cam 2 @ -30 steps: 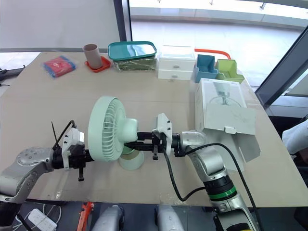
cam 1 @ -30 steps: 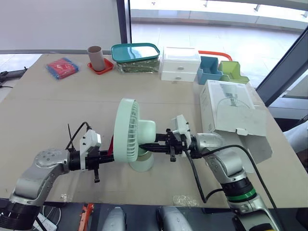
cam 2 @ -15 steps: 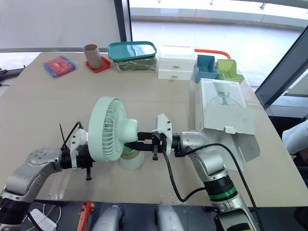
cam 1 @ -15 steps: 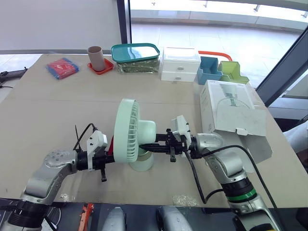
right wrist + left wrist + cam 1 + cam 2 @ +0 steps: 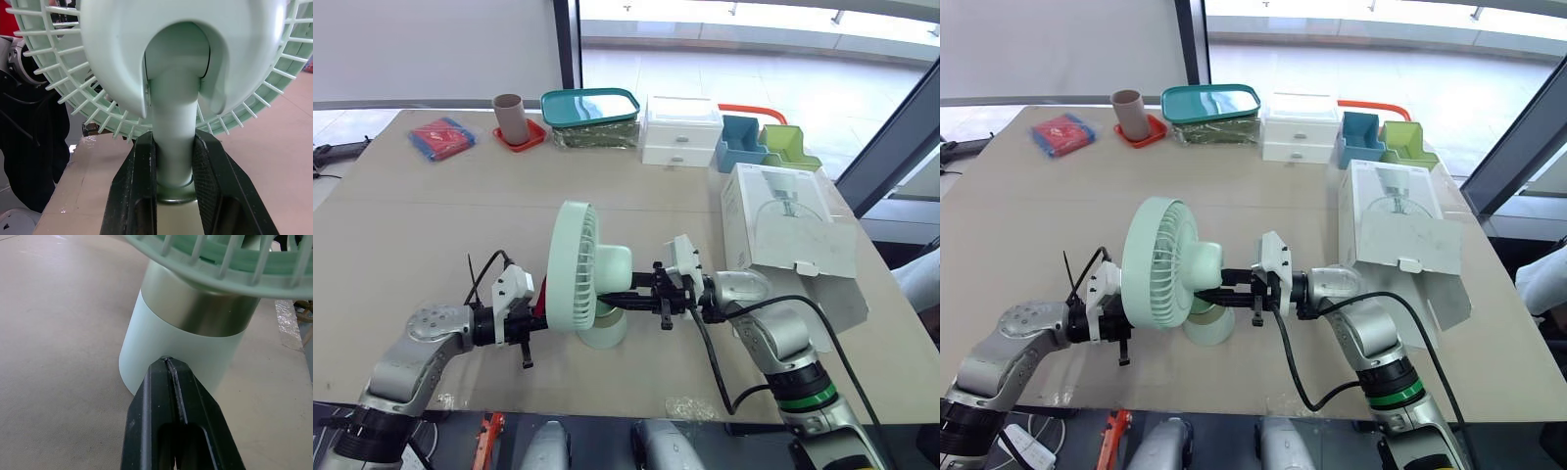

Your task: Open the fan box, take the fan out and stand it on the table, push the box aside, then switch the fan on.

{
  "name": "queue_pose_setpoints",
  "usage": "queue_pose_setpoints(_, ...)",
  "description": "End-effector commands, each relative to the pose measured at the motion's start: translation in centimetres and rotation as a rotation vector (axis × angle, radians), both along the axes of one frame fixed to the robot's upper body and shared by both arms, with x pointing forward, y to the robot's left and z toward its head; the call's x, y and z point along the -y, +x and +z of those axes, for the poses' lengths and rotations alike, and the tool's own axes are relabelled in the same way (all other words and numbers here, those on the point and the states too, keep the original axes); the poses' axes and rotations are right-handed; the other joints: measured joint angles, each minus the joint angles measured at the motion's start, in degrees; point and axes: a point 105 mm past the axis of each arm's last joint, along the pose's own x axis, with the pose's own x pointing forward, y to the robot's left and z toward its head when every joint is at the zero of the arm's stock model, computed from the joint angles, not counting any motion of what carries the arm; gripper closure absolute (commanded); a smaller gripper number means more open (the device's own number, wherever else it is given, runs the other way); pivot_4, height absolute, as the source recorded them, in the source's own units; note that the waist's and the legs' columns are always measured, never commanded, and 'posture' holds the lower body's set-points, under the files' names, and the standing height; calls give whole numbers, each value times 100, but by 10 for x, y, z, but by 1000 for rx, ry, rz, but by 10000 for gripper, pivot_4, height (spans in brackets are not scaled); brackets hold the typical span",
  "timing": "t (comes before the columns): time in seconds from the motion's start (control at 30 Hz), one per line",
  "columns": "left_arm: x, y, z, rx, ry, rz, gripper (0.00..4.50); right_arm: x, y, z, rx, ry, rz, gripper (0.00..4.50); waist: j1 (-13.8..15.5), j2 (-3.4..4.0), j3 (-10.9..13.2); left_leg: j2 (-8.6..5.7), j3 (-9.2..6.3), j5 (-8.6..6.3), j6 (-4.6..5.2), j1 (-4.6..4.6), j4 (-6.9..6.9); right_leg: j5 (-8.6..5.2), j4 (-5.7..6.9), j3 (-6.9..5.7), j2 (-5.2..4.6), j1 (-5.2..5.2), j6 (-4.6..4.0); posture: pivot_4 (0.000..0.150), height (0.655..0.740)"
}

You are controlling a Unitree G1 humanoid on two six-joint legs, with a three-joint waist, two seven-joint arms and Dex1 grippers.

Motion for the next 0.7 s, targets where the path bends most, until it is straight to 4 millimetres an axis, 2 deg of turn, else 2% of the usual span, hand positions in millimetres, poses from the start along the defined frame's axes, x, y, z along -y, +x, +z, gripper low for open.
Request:
queue_pose_setpoints(0.03,9,-4,3,13,-17,-35,44301,-2,-4,9,38,13,14,40405,0,0,0,0,0,0,0,0,0,0,0,0,0,0,0,1500,7400)
queue_pose_setpoints(0.7,18,-5,2,8,-32,-59,44301,-2,-4,8,30,6,8,40405,4,0,0,-3,-2,0,0,1,10,1,0,0,-1,7,3,1500,7400)
